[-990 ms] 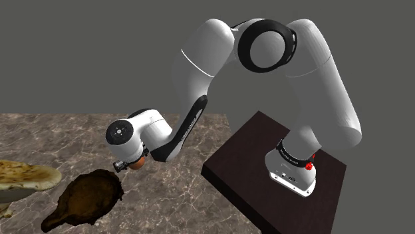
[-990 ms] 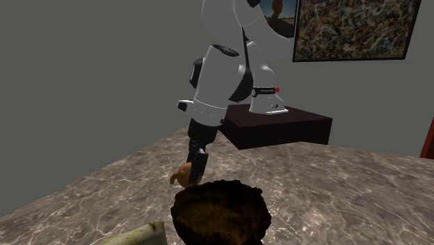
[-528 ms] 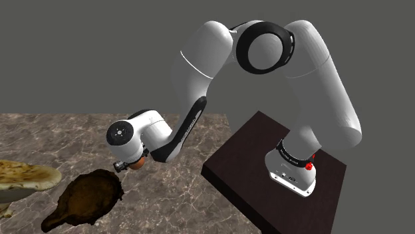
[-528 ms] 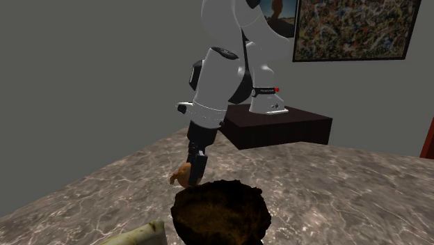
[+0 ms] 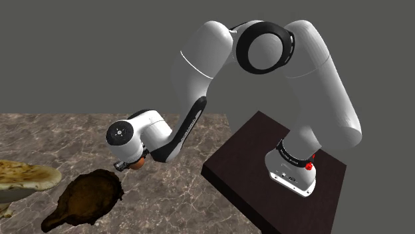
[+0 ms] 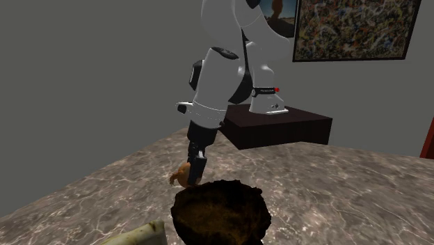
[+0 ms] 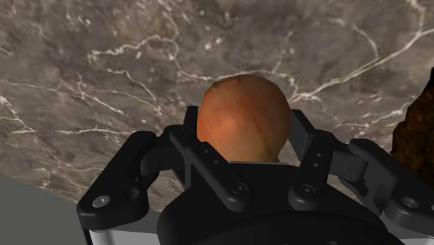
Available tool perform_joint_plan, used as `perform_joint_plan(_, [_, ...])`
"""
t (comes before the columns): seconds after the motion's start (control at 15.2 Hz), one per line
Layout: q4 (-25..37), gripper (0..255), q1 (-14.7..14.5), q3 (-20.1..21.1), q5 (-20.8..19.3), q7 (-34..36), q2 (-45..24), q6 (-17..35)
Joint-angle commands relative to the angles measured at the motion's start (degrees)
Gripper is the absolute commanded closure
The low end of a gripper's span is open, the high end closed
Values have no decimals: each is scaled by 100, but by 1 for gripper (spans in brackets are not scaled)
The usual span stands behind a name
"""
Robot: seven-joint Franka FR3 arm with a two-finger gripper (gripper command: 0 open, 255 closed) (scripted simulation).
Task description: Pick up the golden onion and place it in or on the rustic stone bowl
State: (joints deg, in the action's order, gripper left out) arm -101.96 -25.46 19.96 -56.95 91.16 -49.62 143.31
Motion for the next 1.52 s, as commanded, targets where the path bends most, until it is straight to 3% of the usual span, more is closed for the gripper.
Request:
perform_joint_plan(0.0, [1, 255, 1, -2, 0, 0, -3, 0])
perform_joint_plan(1.45, [-565, 255, 479, 641, 798, -693, 1268, -626])
